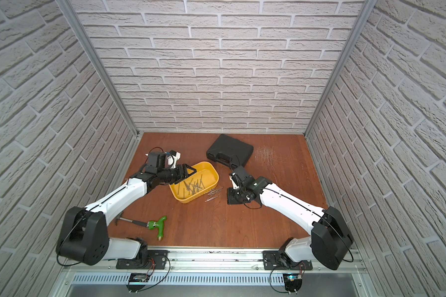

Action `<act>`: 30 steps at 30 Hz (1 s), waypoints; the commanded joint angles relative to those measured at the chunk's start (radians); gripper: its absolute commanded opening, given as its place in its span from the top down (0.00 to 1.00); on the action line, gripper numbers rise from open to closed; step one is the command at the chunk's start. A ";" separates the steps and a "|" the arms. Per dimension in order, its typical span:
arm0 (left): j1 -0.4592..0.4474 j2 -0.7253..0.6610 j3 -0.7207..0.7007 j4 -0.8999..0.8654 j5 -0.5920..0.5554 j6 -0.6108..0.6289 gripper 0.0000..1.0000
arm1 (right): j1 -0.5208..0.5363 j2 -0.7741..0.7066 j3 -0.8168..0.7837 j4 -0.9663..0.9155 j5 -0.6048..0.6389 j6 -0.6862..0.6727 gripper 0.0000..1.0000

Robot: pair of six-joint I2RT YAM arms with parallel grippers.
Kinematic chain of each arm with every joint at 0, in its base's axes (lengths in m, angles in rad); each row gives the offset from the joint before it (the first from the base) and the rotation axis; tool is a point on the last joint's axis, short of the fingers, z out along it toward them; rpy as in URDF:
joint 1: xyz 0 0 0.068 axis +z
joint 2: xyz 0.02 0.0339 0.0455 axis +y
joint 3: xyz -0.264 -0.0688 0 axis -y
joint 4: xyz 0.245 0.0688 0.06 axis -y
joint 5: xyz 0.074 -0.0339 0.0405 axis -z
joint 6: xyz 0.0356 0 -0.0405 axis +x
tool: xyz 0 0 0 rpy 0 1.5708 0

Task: Put the nails on the desktop into the storage box
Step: Pick up the nail from the center of the board.

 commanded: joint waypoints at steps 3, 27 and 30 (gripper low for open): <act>0.008 -0.003 -0.038 0.237 0.194 -0.057 0.30 | -0.023 0.058 0.110 0.134 -0.254 -0.088 0.98; -0.054 0.015 -0.013 0.231 0.251 -0.057 0.44 | 0.022 0.296 0.390 0.217 -0.386 -0.056 0.98; -0.060 0.022 -0.017 0.227 0.257 -0.060 0.50 | 0.025 0.310 0.412 0.209 -0.380 -0.062 0.98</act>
